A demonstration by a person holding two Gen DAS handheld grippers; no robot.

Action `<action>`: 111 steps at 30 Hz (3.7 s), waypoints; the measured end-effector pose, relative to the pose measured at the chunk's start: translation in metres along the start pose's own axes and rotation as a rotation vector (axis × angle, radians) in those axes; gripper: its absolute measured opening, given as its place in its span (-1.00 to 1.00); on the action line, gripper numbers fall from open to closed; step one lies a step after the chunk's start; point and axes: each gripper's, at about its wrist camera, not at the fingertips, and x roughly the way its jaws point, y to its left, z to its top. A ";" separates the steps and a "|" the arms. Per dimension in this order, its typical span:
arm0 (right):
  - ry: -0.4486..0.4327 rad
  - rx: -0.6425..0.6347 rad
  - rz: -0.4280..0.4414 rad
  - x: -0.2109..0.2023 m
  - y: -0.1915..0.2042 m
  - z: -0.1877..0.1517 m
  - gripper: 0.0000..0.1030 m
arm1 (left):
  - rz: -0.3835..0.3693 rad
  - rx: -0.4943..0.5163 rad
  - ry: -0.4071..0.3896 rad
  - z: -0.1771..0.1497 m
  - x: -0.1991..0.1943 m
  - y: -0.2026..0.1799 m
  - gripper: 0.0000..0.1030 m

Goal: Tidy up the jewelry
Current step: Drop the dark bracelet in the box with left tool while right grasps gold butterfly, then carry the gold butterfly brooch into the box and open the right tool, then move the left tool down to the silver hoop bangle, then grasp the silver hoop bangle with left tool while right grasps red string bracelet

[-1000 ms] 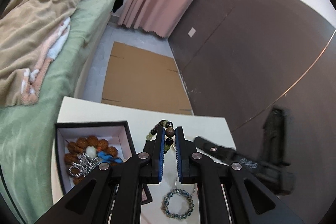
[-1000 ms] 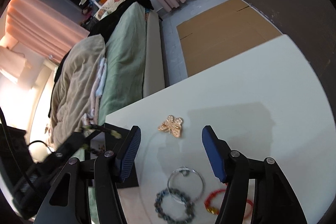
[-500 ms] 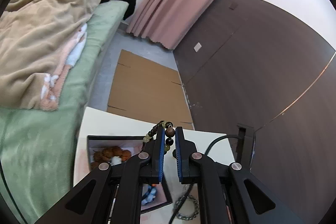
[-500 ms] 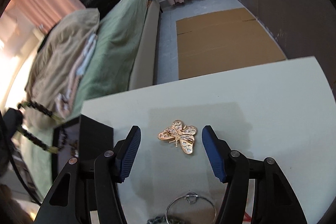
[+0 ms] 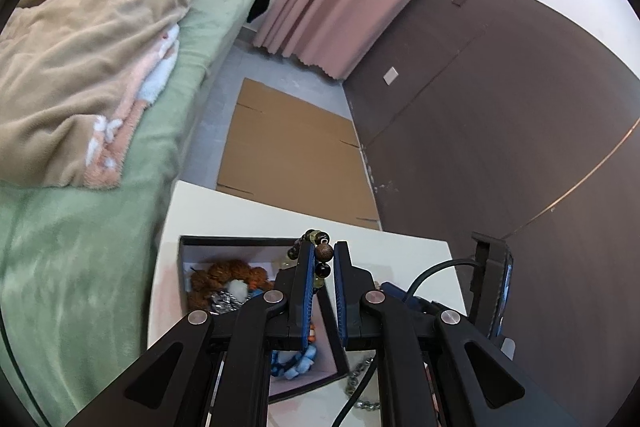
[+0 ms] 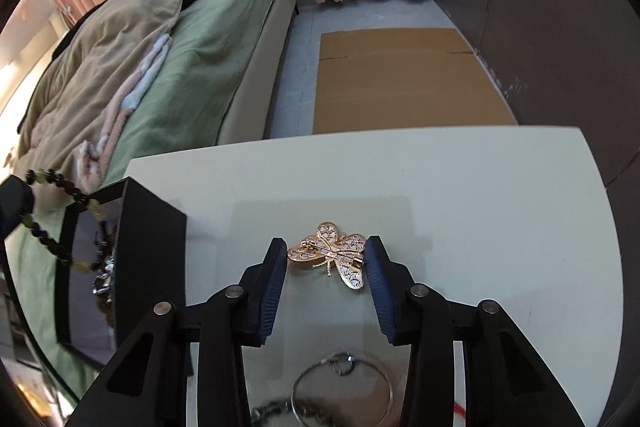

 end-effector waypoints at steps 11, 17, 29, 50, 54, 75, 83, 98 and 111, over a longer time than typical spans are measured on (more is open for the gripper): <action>-0.008 0.066 0.092 -0.016 -0.004 -0.006 -0.20 | 0.007 -0.075 0.074 -0.003 0.019 0.016 -0.78; -0.066 0.058 0.168 -0.041 0.009 -0.007 -0.20 | 0.043 -0.072 0.015 -0.004 -0.002 0.020 0.18; -0.175 0.040 0.377 -0.076 0.048 -0.011 -0.20 | 0.147 -0.071 -0.054 -0.007 -0.036 0.038 0.59; -0.199 0.131 0.433 -0.104 0.028 -0.033 0.48 | 0.168 -0.036 -0.080 -0.022 -0.055 0.030 0.81; -0.182 0.135 0.380 -0.114 0.015 -0.041 0.48 | 0.153 0.010 -0.062 -0.029 -0.050 0.015 0.81; -0.071 0.330 0.178 -0.125 -0.086 -0.071 0.48 | 0.091 0.247 0.080 -0.076 0.006 -0.072 0.81; -0.070 0.379 0.161 -0.134 -0.117 -0.075 0.48 | 0.118 0.377 0.156 -0.099 0.033 -0.096 0.56; -0.072 0.382 0.160 -0.136 -0.141 -0.072 0.48 | 0.187 0.546 0.285 -0.130 0.084 -0.114 0.39; -0.064 0.387 0.156 -0.134 -0.148 -0.065 0.48 | 0.273 0.597 0.317 -0.131 0.114 -0.112 0.23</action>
